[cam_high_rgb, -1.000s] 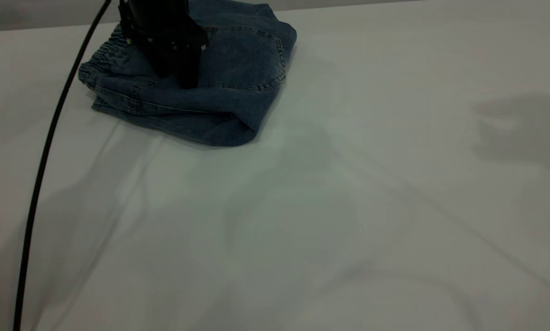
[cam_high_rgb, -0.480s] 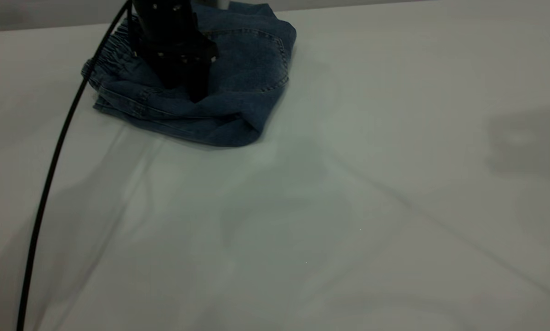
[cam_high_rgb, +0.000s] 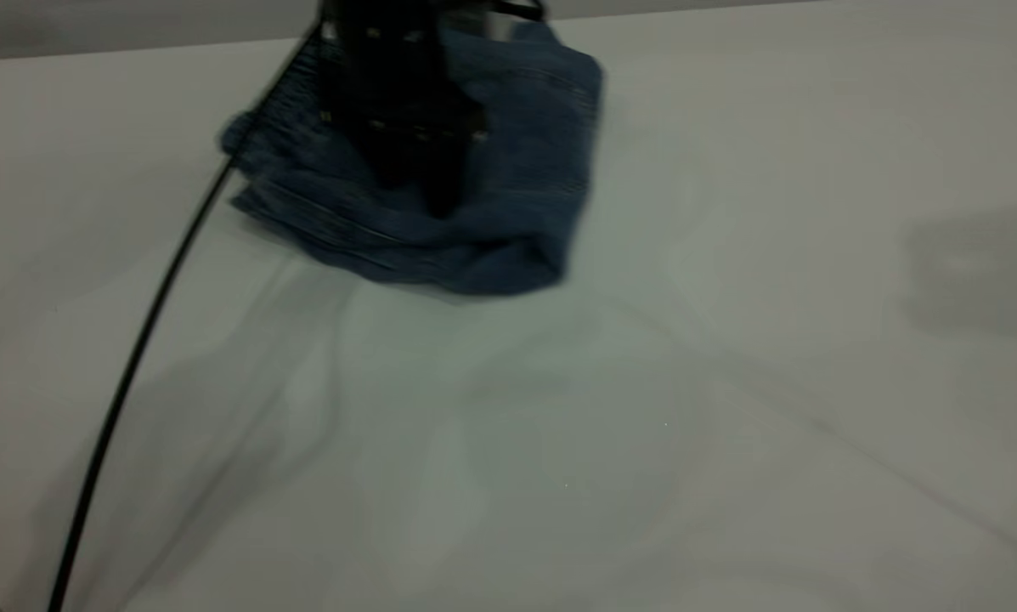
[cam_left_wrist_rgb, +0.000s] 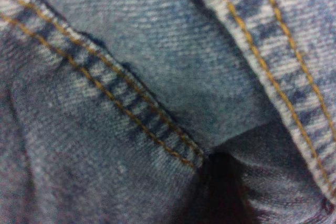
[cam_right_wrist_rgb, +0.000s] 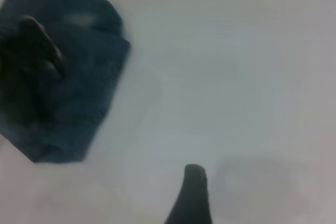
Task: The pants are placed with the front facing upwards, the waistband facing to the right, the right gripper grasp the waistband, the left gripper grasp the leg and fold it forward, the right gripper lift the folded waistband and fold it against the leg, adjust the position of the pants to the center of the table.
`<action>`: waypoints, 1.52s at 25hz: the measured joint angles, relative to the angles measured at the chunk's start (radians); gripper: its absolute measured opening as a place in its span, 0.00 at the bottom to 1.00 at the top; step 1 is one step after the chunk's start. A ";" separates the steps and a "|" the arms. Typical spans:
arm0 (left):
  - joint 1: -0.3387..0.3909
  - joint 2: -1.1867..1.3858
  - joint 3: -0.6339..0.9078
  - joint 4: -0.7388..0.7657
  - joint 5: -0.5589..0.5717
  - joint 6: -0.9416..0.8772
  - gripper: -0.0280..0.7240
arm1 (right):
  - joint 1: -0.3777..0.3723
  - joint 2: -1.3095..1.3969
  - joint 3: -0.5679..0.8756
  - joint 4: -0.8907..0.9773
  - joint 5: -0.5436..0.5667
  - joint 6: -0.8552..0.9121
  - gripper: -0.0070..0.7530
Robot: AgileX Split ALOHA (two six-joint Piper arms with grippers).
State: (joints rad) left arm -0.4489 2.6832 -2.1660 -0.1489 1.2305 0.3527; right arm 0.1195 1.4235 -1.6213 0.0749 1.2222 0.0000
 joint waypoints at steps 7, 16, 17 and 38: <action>-0.117 0.005 0.002 -0.013 0.001 -0.036 0.61 | 0.000 0.000 0.000 0.000 0.000 0.000 0.75; -0.181 0.005 0.001 -0.033 -0.005 -0.115 0.61 | 0.000 0.000 0.000 0.001 -0.002 0.000 0.75; -0.181 0.005 0.001 -0.035 -0.007 -0.132 0.61 | 0.000 0.000 0.000 0.001 -0.002 0.000 0.75; -0.184 -0.006 0.000 -0.035 -0.017 -0.516 0.60 | 0.000 0.000 0.000 0.004 -0.002 0.000 0.75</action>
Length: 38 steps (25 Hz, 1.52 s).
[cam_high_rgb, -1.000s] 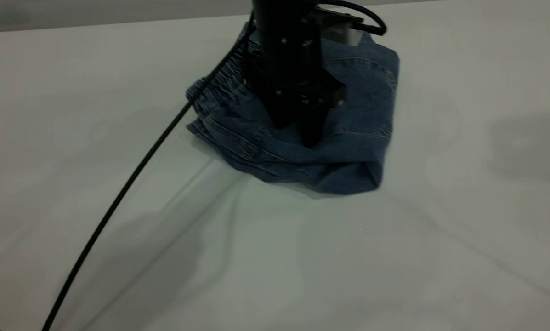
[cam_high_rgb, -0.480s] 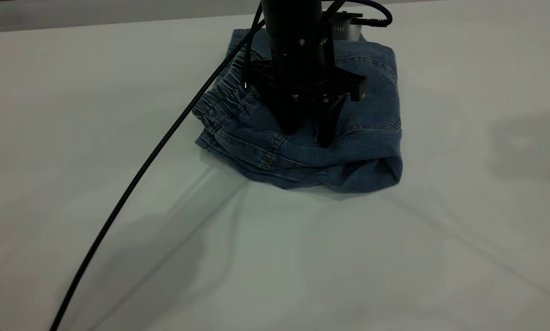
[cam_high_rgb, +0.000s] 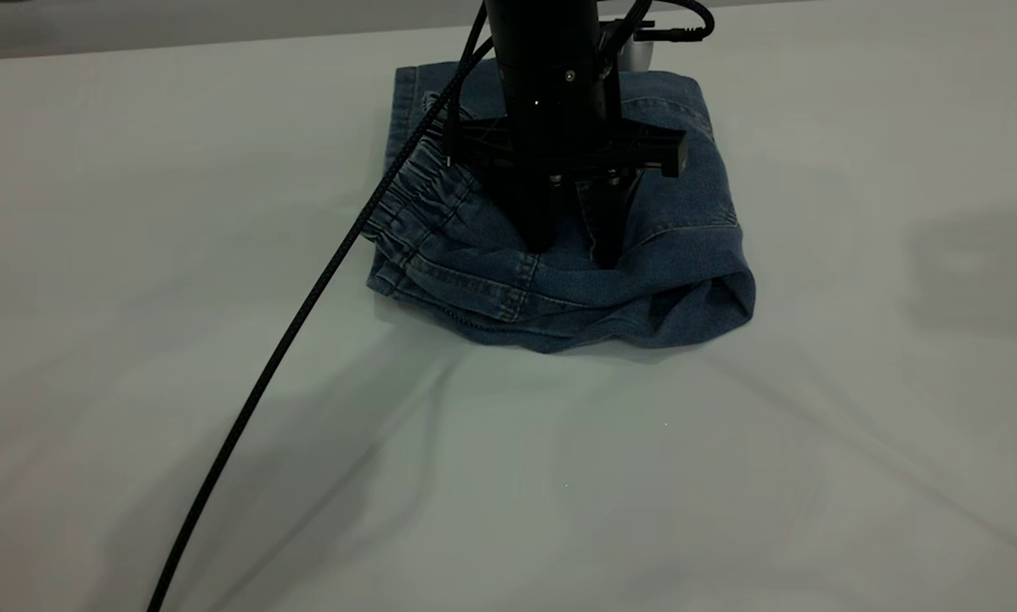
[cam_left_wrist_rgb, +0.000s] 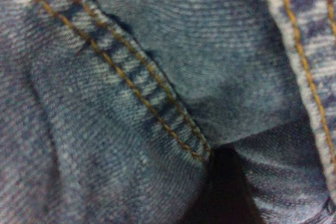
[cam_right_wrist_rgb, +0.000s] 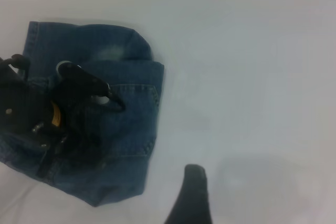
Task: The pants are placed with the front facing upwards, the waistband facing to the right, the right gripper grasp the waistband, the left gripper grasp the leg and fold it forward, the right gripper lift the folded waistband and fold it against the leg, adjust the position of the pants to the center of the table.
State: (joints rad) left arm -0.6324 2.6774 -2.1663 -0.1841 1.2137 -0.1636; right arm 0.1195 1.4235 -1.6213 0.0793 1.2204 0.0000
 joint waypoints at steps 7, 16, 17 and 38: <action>0.000 -0.108 0.009 0.008 0.024 0.081 0.59 | 0.000 0.000 0.000 0.005 0.001 0.000 0.75; 0.002 -0.327 0.002 0.066 0.013 0.128 0.59 | 0.000 -0.054 -0.002 0.011 0.001 0.000 0.75; 0.002 -0.351 0.002 0.091 0.013 0.128 0.59 | 0.000 -0.067 -0.002 0.019 0.001 0.000 0.75; 0.003 -1.138 0.338 0.286 0.011 0.110 0.59 | 0.000 -0.688 0.274 0.190 0.003 -0.068 0.75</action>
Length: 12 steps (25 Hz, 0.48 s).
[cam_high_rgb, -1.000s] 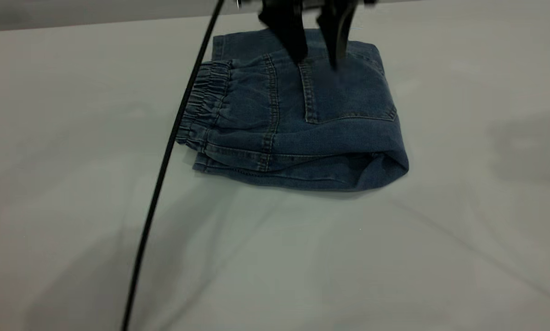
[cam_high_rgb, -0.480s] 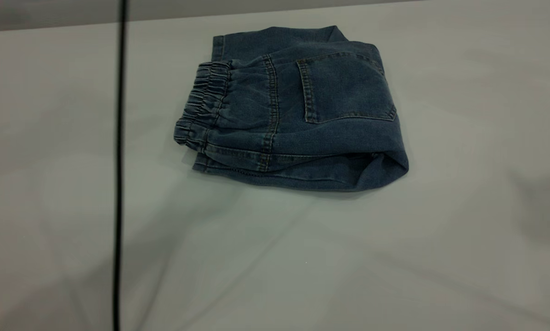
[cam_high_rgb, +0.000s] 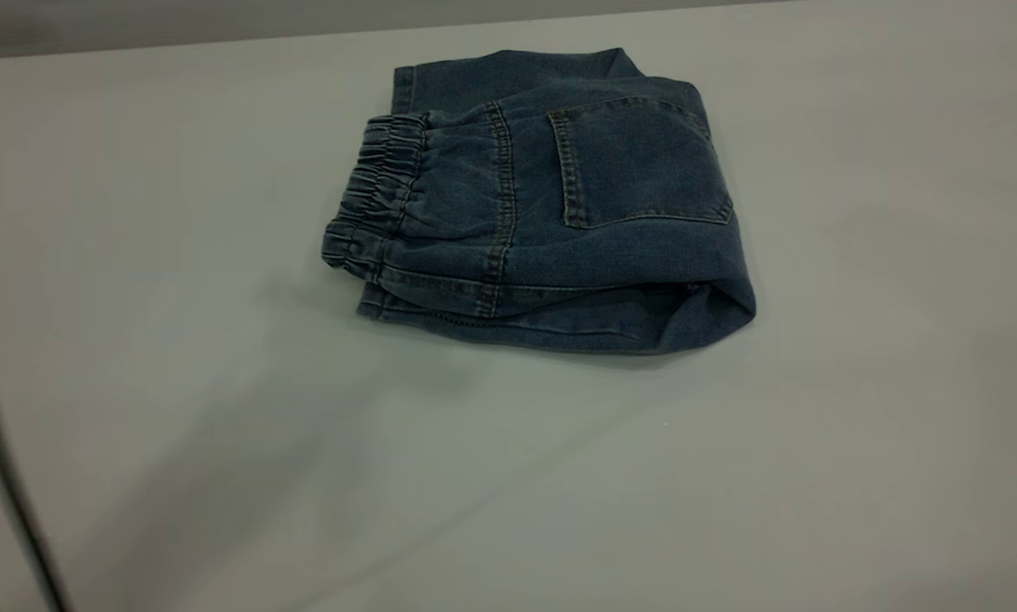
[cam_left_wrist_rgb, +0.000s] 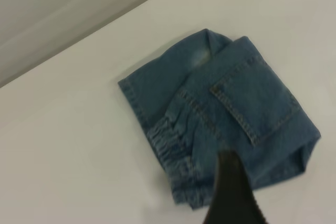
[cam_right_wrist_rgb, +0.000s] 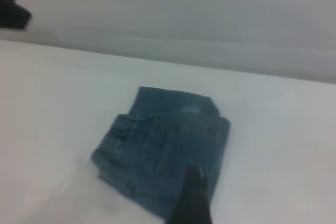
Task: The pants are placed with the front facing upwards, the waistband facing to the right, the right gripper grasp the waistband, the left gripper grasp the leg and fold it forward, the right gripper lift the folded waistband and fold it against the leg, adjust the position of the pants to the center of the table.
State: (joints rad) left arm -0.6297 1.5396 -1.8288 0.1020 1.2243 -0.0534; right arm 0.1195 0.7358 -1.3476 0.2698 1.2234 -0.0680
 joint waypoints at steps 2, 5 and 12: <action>0.000 -0.112 0.080 0.003 0.000 0.014 0.59 | 0.000 -0.082 0.057 0.018 0.000 -0.024 0.75; 0.000 -0.283 0.214 0.003 -0.001 0.053 0.59 | 0.000 -0.196 0.139 0.033 0.000 -0.039 0.75; 0.000 -0.715 0.537 0.021 0.000 0.105 0.59 | 0.000 -0.426 0.332 0.062 0.000 -0.134 0.75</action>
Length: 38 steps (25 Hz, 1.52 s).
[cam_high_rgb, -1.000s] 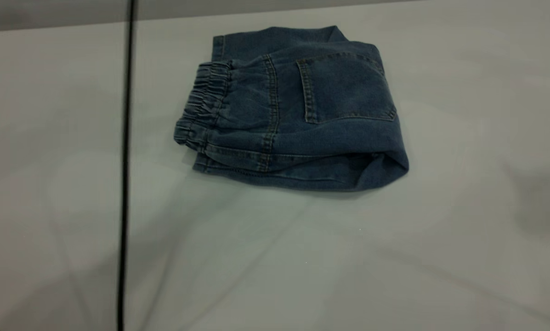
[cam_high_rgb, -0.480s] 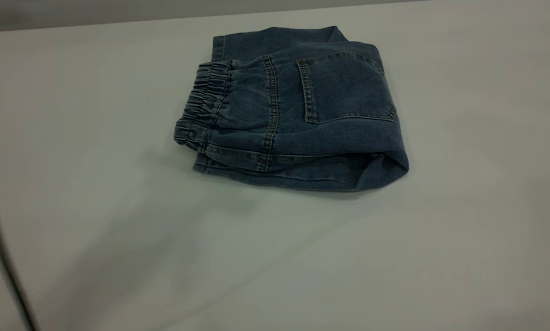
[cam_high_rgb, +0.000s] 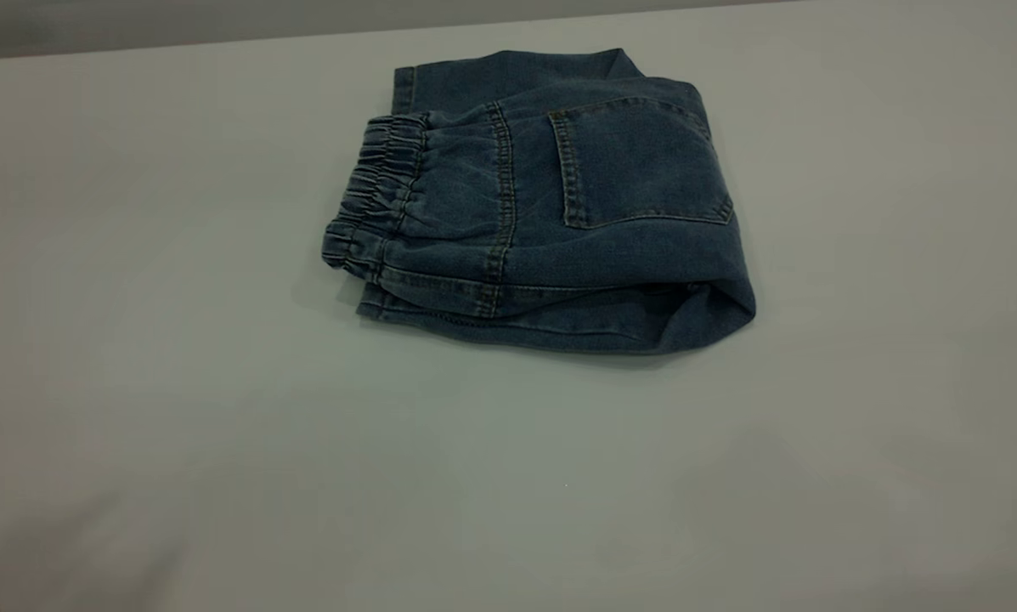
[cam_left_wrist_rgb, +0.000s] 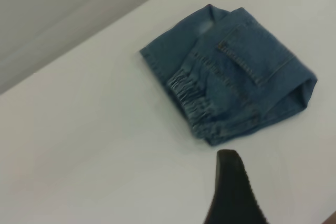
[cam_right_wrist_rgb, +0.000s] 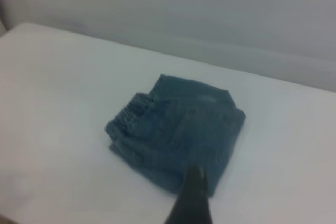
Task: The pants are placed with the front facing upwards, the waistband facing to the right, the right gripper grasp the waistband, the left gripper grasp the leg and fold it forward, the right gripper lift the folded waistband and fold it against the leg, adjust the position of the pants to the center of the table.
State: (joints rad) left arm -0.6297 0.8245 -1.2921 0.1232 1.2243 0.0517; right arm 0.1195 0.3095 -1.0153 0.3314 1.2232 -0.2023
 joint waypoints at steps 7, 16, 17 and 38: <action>0.000 -0.451 0.284 0.091 0.001 -0.008 0.59 | 0.000 -0.163 0.160 0.003 -0.003 -0.016 0.75; 0.000 -0.805 0.568 0.145 -0.002 -0.115 0.59 | 0.000 -0.254 0.350 -0.028 -0.051 -0.066 0.75; 0.000 -0.807 0.591 0.137 -0.002 -0.120 0.59 | 0.000 -0.256 0.369 -0.042 -0.055 -0.072 0.75; 0.000 -0.718 0.760 -0.003 -0.093 -0.191 0.59 | 0.000 -0.259 0.505 -0.108 -0.140 -0.062 0.75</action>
State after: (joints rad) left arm -0.6297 0.1070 -0.5317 0.1199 1.1310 -0.1388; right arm 0.1195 0.0510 -0.5104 0.2237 1.0832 -0.2647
